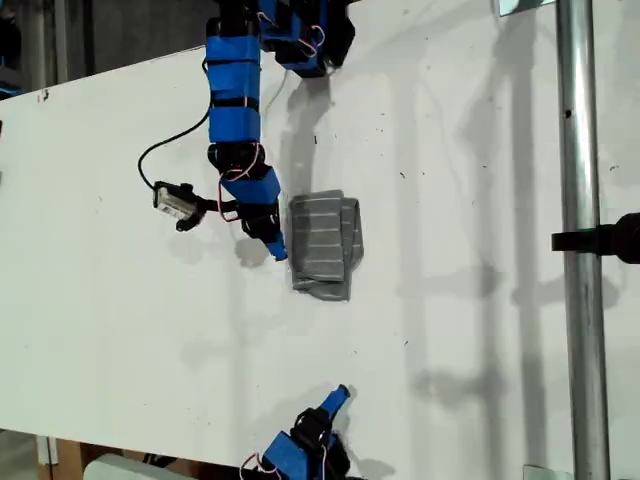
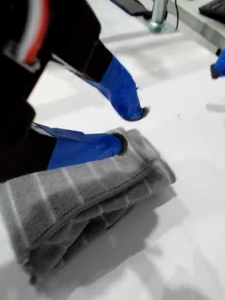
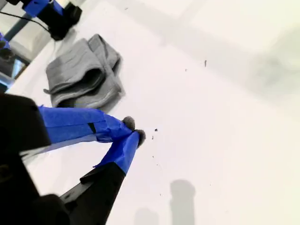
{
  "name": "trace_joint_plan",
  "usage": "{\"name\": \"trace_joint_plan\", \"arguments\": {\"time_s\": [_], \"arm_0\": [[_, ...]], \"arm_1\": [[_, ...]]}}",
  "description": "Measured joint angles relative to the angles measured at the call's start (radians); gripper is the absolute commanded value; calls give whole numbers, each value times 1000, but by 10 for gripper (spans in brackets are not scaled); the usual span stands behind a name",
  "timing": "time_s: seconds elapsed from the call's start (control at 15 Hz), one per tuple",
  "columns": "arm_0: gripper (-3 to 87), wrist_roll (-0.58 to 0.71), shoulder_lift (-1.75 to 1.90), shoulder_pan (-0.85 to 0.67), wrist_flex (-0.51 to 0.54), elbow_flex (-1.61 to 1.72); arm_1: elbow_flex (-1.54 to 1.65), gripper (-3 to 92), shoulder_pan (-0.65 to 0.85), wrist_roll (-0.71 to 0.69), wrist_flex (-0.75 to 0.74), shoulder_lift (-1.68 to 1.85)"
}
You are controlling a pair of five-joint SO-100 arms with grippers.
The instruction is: Grasp corners of a towel and fold twice.
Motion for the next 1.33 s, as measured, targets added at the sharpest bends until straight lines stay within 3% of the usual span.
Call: {"name": "trace_joint_plan", "arguments": {"time_s": [0.33,0.4,0.53,0.6,0.67,0.8,0.87,1.33], "arm_0": [[-26,-89,-2,-72,-71,196],[-26,-127,0,-84,-64,202],[-24,-58,0,-80,-64,210],[-24,-29,0,-80,-64,210],[-24,83,0,-84,-64,210],[-24,492,0,-81,-64,210],[-24,603,0,-77,-64,210],[-24,646,0,-80,-64,210]], "arm_1": [[859,-2,-14,230,275,908],[1014,-2,-29,265,383,1152],[1190,50,-31,339,614,1559],[1215,105,-44,365,650,1597],[1220,105,-64,368,658,1631],[1220,105,-78,298,683,1637],[1220,105,-84,285,687,1637],[1220,105,-87,278,687,1638]]}}
